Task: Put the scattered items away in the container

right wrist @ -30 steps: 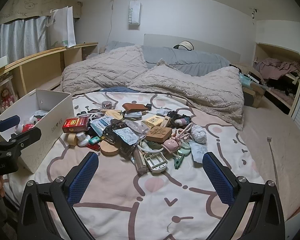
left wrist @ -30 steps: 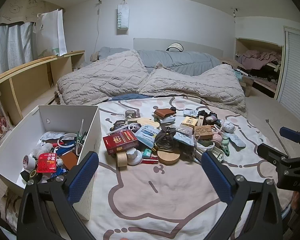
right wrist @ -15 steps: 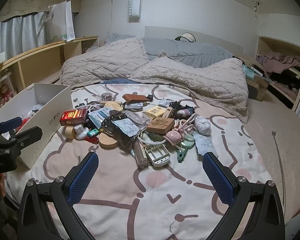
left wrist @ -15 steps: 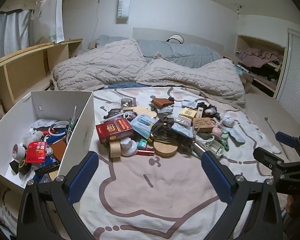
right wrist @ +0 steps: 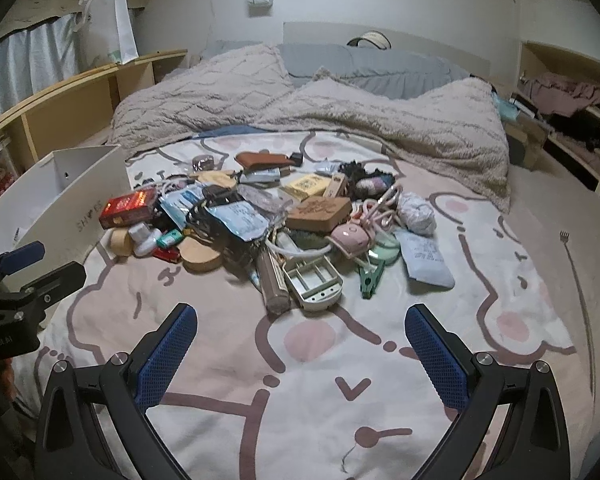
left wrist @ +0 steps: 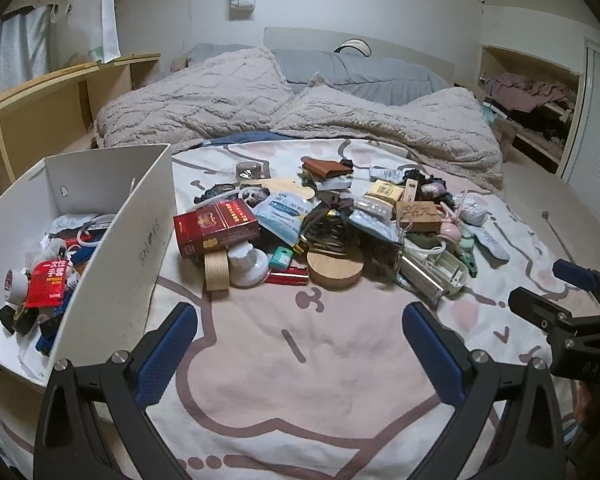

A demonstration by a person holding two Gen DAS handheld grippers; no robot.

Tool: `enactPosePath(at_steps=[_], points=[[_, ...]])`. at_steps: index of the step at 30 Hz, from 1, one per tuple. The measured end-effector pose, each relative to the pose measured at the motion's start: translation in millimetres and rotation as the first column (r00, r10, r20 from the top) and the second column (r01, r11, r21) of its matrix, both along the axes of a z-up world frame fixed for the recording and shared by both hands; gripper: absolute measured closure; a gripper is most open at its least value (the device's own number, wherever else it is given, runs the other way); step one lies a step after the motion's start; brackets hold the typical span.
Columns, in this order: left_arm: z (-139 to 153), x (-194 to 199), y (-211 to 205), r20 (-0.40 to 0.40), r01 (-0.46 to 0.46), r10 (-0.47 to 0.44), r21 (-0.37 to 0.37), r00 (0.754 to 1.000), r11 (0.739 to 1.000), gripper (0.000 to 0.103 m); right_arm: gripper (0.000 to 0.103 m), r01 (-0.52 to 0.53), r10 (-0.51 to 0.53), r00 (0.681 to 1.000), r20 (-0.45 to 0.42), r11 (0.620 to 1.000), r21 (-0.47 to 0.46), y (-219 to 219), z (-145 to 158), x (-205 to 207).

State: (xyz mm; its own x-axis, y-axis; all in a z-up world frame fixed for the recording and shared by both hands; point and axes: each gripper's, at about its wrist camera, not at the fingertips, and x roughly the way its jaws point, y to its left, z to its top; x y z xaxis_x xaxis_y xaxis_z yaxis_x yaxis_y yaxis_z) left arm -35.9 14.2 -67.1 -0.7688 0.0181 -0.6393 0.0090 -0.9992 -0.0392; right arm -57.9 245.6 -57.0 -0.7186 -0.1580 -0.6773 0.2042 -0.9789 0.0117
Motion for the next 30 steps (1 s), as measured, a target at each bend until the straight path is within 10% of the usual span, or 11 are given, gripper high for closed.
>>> enactPosePath(at_steps=[30], points=[[-89, -45, 26, 0.218, 0.019, -0.02, 0.008, 0.976, 1.0, 0.0, 0.001, -0.079, 0.103, 0.987, 0.125, 0.979, -0.189, 16, -63, -51]])
